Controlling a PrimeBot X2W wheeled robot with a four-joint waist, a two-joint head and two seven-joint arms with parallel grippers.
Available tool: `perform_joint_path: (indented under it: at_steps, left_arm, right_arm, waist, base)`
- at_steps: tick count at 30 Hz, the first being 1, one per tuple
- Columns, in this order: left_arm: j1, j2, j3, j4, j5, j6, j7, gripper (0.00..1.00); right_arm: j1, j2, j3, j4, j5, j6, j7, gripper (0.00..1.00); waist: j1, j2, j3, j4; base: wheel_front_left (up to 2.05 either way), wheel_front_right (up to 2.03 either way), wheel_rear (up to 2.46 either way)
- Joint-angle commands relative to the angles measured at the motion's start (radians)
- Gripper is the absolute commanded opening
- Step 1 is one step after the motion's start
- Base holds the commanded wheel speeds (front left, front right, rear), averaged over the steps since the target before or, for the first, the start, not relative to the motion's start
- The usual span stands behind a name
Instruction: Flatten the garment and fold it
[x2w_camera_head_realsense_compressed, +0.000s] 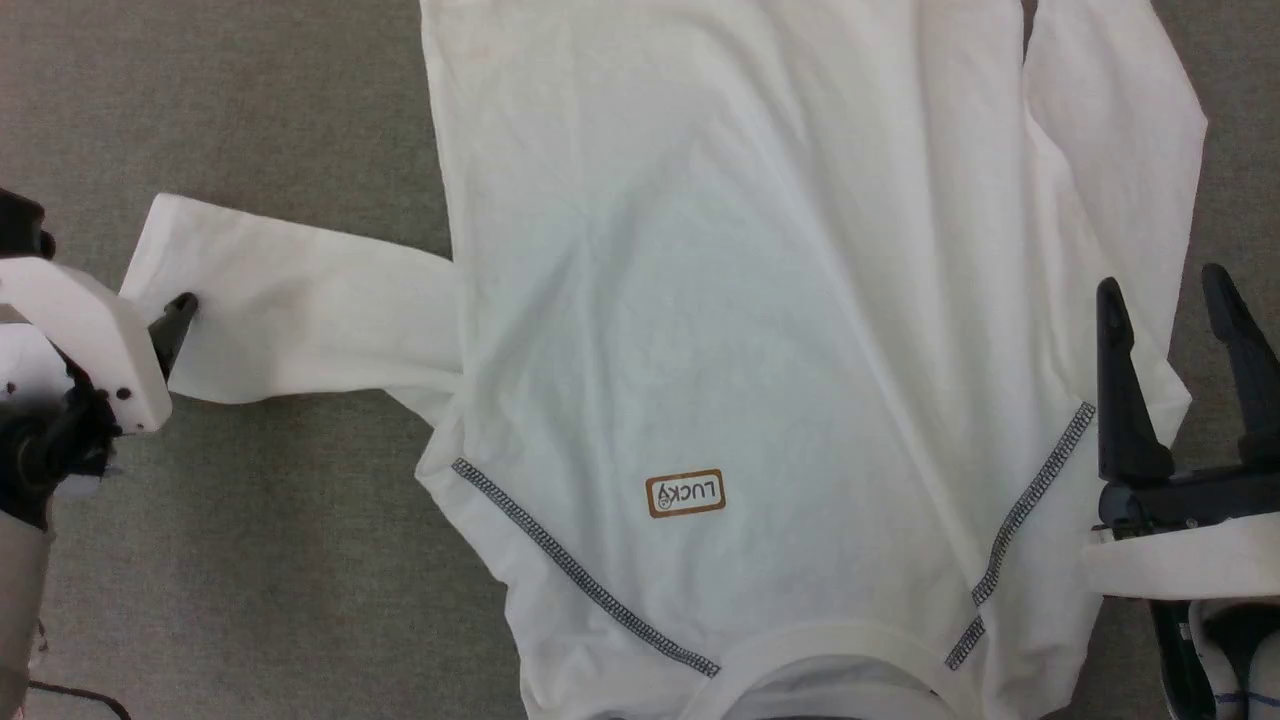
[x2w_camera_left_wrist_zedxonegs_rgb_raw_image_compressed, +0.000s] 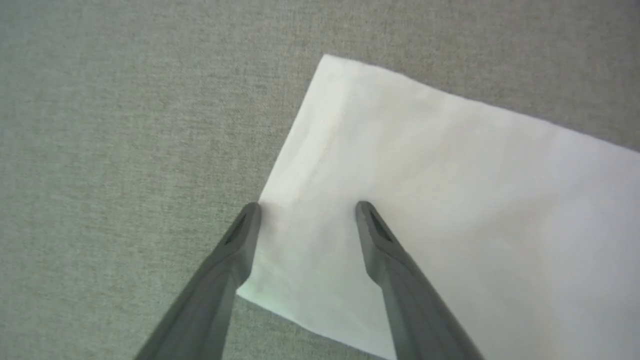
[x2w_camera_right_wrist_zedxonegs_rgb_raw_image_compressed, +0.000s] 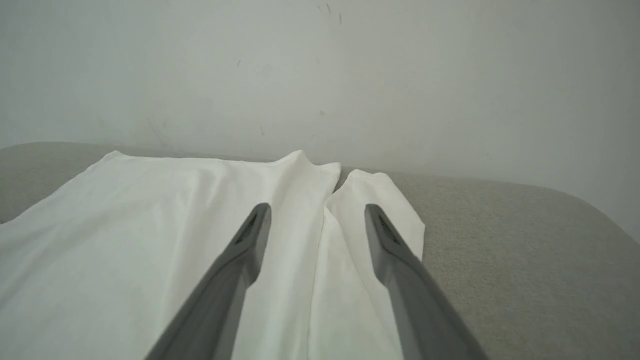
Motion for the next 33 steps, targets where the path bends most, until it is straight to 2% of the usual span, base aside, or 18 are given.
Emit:
perform_joint_path:
  at_steps: [1,7,15,16,17,21,26,33]
  left_arm:
    - [-0.017,-0.004,-0.005,0.009,0.0,0.004,0.009,1.0]
    - [-0.028,-0.015,-0.022,0.041,-0.016,0.006,0.059,1.0]
    - [0.001,-0.027,-0.04,0.04,-0.095,-0.023,0.196,1.0]
    - [0.006,-0.027,-0.038,0.036,-0.104,-0.026,0.202,0.06]
    - [0.01,-0.027,-0.036,0.032,-0.109,-0.028,0.201,0.0]
    - [0.02,-0.029,-0.02,0.02,-0.124,-0.039,0.172,0.0]
    - [0.017,-0.044,0.037,0.01,-0.148,-0.041,0.066,0.0]
    - [0.02,-0.057,0.109,-0.008,-0.199,-0.037,-0.01,0.0]
  right_arm:
    - [-0.015,0.002,-0.001,-0.006,-0.001,-0.001,0.001,1.0]
    - [-0.024,0.002,0.004,-0.02,-0.013,-0.001,0.015,1.0]
    - [-0.024,0.002,0.008,-0.031,-0.021,-0.001,0.028,1.0]
    - [-0.024,0.002,0.008,-0.033,-0.022,-0.001,0.029,1.0]
    - [-0.024,0.002,0.007,-0.034,-0.022,-0.001,0.03,1.0]
    - [-0.024,0.002,0.005,-0.034,-0.023,-0.001,0.033,1.0]
    - [-0.023,0.002,0.005,-0.029,-0.018,-0.001,0.031,1.0]
    - [-0.012,0.002,0.003,0.012,0.007,-0.001,0.009,1.0]
  waist:
    - [-0.0001,0.0,0.011,-0.003]
    - [-0.0001,0.0,0.036,0.001]
    - [-0.0001,0.0,0.046,0.004]
    - [-0.0001,0.0,0.047,0.004]
    - [-0.0001,0.0,0.047,0.004]
    - [-0.0001,0.0,0.044,0.006]
    - [-0.0001,0.0,0.022,0.008]
    - [-0.0001,0.0,-0.056,0.013]
  base:
    - [0.0,0.0,0.0]
    - [0.0,0.0,0.0]
    - [0.0,0.0,0.0]
    - [0.0,0.0,0.0]
    - [0.0,0.0,0.0]
    - [0.0,0.0,0.0]
    - [0.0,0.0,0.0]
    - [0.0,0.0,0.0]
